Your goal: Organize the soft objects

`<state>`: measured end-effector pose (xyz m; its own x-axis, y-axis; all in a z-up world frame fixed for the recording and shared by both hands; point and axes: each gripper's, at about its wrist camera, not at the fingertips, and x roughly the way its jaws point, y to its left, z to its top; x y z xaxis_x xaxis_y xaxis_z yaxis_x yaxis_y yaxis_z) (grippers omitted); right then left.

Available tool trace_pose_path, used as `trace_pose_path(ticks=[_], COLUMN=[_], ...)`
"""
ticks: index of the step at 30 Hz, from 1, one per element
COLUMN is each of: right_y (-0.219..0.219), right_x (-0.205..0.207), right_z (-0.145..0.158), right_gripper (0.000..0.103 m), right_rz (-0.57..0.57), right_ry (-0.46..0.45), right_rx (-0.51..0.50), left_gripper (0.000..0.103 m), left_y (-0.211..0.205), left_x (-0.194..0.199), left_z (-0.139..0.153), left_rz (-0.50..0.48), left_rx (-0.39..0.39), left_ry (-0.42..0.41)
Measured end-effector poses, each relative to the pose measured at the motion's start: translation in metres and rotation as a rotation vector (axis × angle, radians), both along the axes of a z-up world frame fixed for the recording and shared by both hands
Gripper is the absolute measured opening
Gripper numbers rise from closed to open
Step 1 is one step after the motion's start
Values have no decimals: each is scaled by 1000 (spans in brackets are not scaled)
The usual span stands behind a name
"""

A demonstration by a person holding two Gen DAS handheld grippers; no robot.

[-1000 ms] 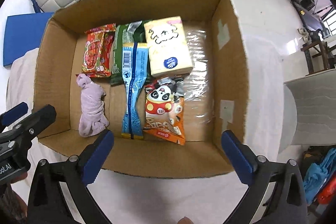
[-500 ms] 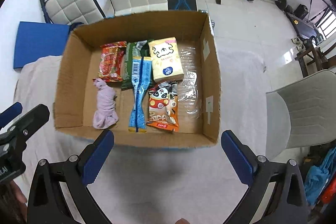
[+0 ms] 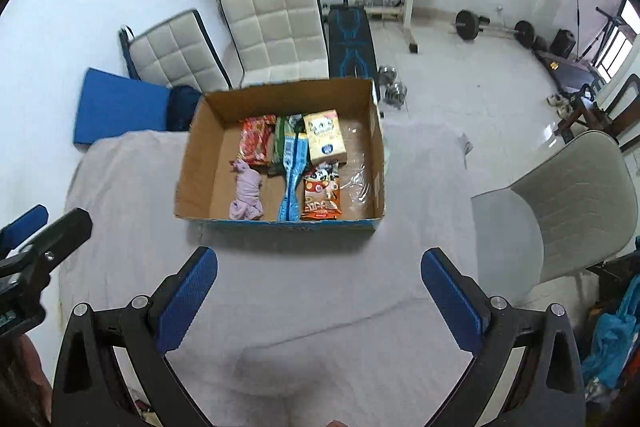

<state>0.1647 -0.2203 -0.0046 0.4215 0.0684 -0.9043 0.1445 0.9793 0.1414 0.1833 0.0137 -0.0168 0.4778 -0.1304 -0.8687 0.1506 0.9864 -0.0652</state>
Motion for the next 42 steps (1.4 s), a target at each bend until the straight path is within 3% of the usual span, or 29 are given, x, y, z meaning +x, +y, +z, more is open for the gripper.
trace_pose_path(ticks=[8,16,24,42], right_y=[0,4,3,-14], right_x=[-58,-106,-118,-64], right_z=[71,107,125,112], right_gripper=[103,103,103,103], right_rz=[-8,-9,-24,-72], right_ry=[-106,-128,-167,-173], right_rx=[10,-19,-59,-103], left_gripper=[103,103,103,103], left_y=[3,11,10,9], left_x=[-34,-59,-66,-30], left_z=[41,65,68,55], left_rz=[-3,23,29,62], left_rx=[-10,-18,-3,36], left_ry=[-18,-33,-50,-66])
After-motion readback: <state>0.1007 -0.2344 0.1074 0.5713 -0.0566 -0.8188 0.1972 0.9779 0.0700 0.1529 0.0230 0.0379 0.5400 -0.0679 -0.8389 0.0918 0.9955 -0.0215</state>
